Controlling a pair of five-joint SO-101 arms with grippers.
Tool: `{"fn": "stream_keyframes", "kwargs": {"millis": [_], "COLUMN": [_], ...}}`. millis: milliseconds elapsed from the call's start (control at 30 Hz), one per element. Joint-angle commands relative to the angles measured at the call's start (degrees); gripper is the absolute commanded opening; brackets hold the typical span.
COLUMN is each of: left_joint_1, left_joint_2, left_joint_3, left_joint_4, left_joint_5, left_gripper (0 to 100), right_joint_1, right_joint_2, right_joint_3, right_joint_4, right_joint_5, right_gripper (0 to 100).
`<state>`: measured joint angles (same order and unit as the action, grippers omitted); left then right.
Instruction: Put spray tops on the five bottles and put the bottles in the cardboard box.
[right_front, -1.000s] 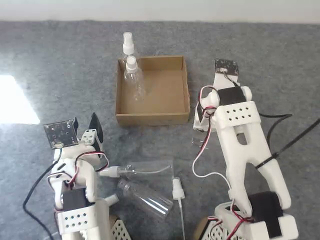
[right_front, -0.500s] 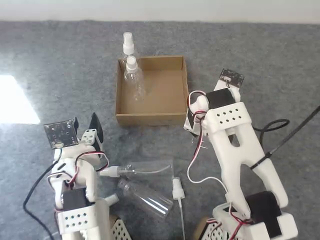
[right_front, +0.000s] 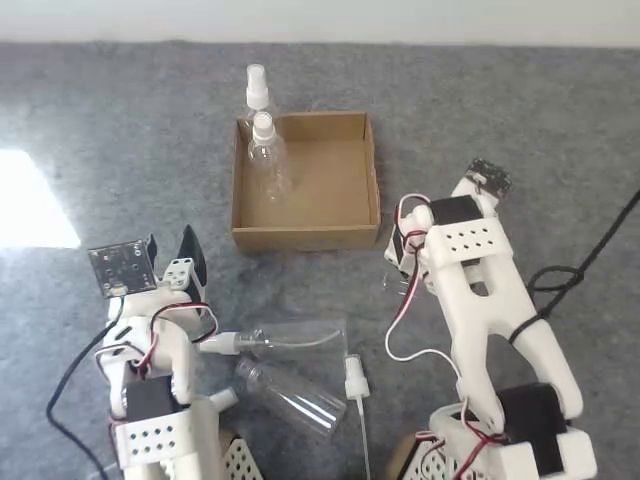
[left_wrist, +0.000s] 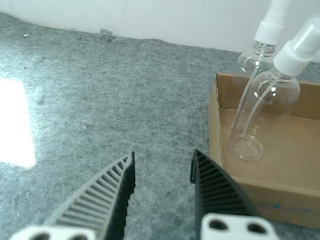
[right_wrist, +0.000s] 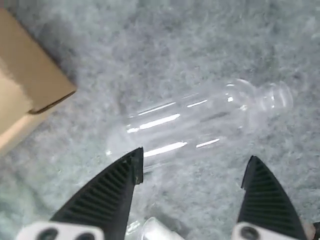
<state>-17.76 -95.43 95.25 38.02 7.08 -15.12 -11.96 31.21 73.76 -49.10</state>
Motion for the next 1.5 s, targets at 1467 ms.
{"fn": "stream_keyframes", "kwargs": {"millis": [1467], "left_joint_1": [-0.2], "left_joint_2": [-0.3], "left_joint_3": [-0.5], "left_joint_4": [-0.1], "left_joint_5": [-0.4], "left_gripper": [17], "right_joint_1": [5.0], "right_joint_2": [-2.9], "right_joint_3": [16.4], "right_joint_4": [-23.9], "right_joint_5": [-2.8], "right_gripper": [28.4]}}
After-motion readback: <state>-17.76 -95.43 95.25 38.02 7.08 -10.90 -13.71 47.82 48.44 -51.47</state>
